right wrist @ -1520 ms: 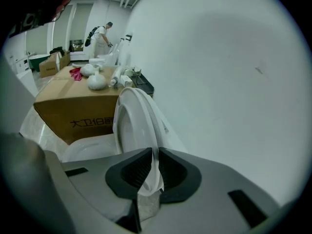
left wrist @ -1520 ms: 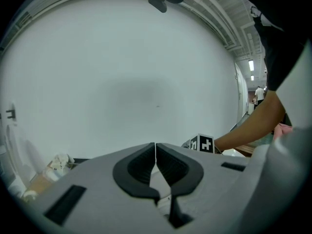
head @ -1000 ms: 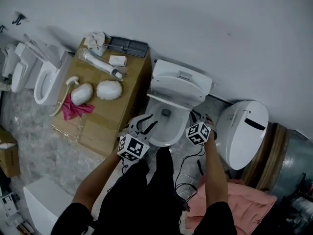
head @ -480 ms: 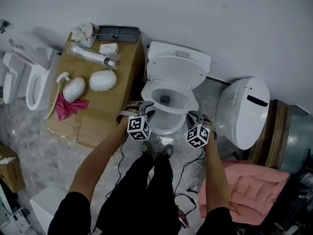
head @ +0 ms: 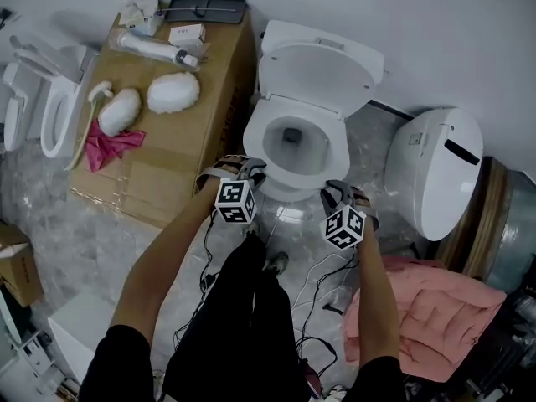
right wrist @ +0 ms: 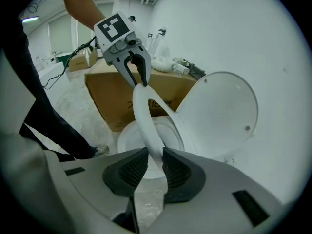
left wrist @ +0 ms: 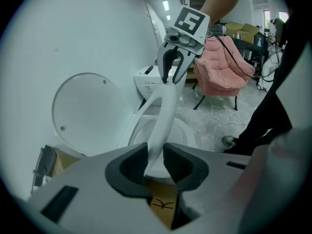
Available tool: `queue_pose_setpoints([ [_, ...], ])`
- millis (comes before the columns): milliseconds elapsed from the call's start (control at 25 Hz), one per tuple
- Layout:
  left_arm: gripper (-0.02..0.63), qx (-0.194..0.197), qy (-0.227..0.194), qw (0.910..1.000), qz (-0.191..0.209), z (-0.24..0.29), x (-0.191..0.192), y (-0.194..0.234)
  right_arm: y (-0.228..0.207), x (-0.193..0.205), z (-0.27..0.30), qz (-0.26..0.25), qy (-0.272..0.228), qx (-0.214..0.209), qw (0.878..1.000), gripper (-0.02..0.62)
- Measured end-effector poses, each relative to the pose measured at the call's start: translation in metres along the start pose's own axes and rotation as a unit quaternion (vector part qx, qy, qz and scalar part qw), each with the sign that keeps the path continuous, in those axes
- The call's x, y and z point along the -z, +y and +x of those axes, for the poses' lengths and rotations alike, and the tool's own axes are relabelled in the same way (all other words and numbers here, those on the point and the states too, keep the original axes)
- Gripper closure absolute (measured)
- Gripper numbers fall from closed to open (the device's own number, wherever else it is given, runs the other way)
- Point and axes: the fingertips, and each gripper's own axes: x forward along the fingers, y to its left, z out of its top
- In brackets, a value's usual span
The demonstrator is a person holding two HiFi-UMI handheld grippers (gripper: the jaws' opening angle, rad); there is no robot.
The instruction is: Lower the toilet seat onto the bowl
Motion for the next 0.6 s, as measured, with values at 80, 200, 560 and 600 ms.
queue_pose_setpoints([
  [80, 0.497, 0.002, 0.011, 0.9999, -0.002, 0.01, 0.014, -0.023, 0.024, 0.01, 0.014, -0.002, 0.003, -0.013, 1.0, 0.482],
  [200, 0.486, 0.002, 0.029, 0.9995, -0.007, 0.03, 0.032, -0.055, 0.055, 0.027, 0.037, -0.008, 0.012, -0.023, 1.0, 0.474],
  [560, 0.466, -0.002, 0.056, 0.9981, 0.025, 0.092, 0.077, -0.12, 0.113, 0.073, 0.106, -0.016, 0.017, -0.018, 1.0, 0.432],
  [600, 0.465, -0.002, 0.057, 0.998, 0.027, 0.1, 0.082, -0.125, 0.118, 0.078, 0.115, -0.021, 0.02, -0.019, 0.999, 0.428],
])
